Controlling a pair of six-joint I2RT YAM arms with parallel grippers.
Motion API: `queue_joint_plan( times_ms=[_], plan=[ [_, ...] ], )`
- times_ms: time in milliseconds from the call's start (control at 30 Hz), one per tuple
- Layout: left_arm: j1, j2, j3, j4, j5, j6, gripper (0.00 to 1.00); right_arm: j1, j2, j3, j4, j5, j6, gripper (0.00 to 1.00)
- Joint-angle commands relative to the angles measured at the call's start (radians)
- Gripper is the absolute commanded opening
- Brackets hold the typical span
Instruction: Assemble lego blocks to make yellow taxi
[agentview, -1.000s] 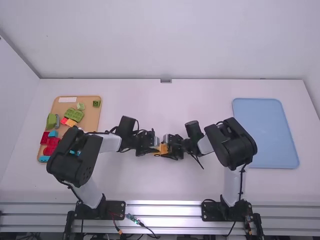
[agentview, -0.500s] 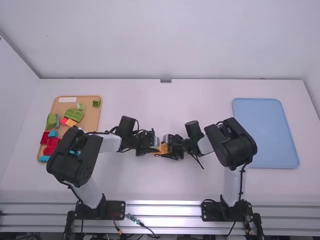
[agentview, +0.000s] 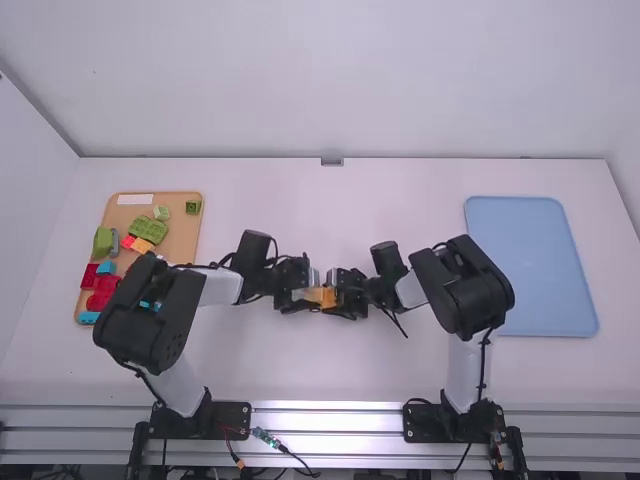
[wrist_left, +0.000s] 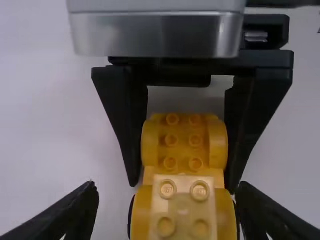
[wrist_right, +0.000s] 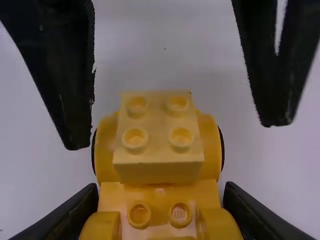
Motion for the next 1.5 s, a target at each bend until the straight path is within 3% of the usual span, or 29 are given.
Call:
queue_joint_plan(
  times_ms=[0,200,367,400,433,500,633,1000,1167,1467],
  plan=[
    [-0.003,0.005,-0.006,0.005,0.016,-0.047,0.75,0.003,0.025,-0.022,-0.023,0.072,-0.005,0.63],
    [0.002,-0.099,-0.006,-0.06,0.008,-0.046,0.76,0.002,0.025,-0.022,-0.023,0.072,-0.005,0.64],
    [0.0,-0.163,-0.006,-0.106,0.004,-0.041,0.62,0.005,0.025,-0.021,-0.023,0.072,-0.005,0.68],
    [0.0,-0.164,-0.006,-0.107,0.004,-0.042,0.56,0.005,0.025,-0.022,-0.023,0.072,-0.005,0.68],
    [0.0,-0.163,-0.008,-0.106,0.005,-0.042,0.36,0.002,0.025,-0.022,-0.023,0.072,-0.005,0.68],
    [0.0,-0.155,-0.014,-0.106,0.005,-0.039,0.14,0.002,0.025,-0.022,-0.022,0.072,-0.005,0.68],
    [0.0,-0.123,-0.029,-0.066,0.005,-0.039,0.03,0.003,0.025,-0.022,-0.023,0.072,-0.005,0.68],
    [-0.002,-0.063,-0.052,-0.018,0.016,-0.046,0.02,0.0,0.025,-0.022,-0.023,0.072,-0.005,0.61],
    [-0.002,-0.063,-0.052,-0.017,0.037,-0.045,0.02,0.003,0.025,-0.022,-0.023,0.072,-0.005,0.52],
    [0.002,-0.022,-0.052,-0.019,0.033,-0.045,0.02,0.003,0.025,-0.022,-0.023,0.072,-0.005,0.5]
  ],
)
